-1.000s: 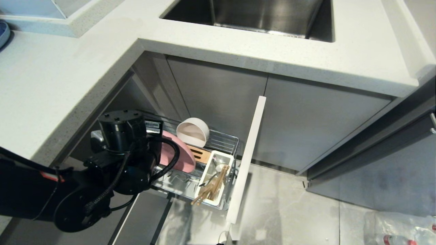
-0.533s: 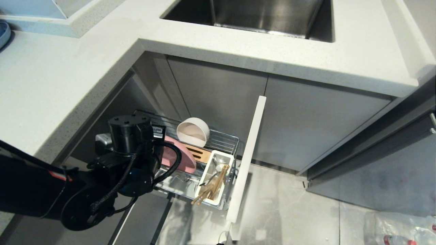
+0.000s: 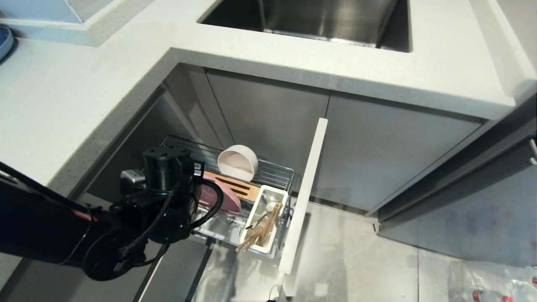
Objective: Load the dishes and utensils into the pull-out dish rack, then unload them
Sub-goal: Pick up the plate and place it in the cupboard
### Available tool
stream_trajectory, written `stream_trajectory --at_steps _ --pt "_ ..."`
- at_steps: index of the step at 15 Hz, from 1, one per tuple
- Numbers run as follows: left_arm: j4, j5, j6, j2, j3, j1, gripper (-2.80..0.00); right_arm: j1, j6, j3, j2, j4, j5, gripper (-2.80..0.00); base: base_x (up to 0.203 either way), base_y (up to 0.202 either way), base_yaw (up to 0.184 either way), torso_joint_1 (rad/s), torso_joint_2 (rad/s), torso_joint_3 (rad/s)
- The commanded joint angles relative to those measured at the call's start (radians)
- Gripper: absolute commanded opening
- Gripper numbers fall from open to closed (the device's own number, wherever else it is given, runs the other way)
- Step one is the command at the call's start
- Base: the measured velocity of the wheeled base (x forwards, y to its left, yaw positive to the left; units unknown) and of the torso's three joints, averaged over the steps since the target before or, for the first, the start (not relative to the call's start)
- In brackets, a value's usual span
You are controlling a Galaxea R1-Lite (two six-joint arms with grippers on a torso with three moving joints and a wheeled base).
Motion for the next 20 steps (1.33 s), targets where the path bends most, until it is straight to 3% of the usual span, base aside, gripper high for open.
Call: stream_trajectory --at_steps 1,17,18,20 --pt "0.017 0.003 -0.03 0.003 -0.004 0.001 -2.8 0.0 0.0 0.002 0.001 0.0 0.0 -2.8 0.0 0.0 0.0 0.0 0.0 0.0" --pt "0.036 -0.004 -0.036 0.0 -0.006 0.002 -2.8 0.0 0.0 0.002 0.001 0.0 0.0 -2.8 0.0 0.0 0.0 0.0 0.0 0.0" --pt "0.037 -0.007 -0.036 0.001 -0.006 0.001 0.0 0.0 0.0 0.002 0.001 0.0 0.0 -2.8 0.0 0.0 0.0 0.0 0.0 0.0" --pt "0.037 -0.005 -0.034 -0.001 -0.006 0.002 0.0 0.0 0.0 0.002 0.001 0.0 0.0 -2.8 0.0 0.0 0.0 0.0 0.0 0.0"
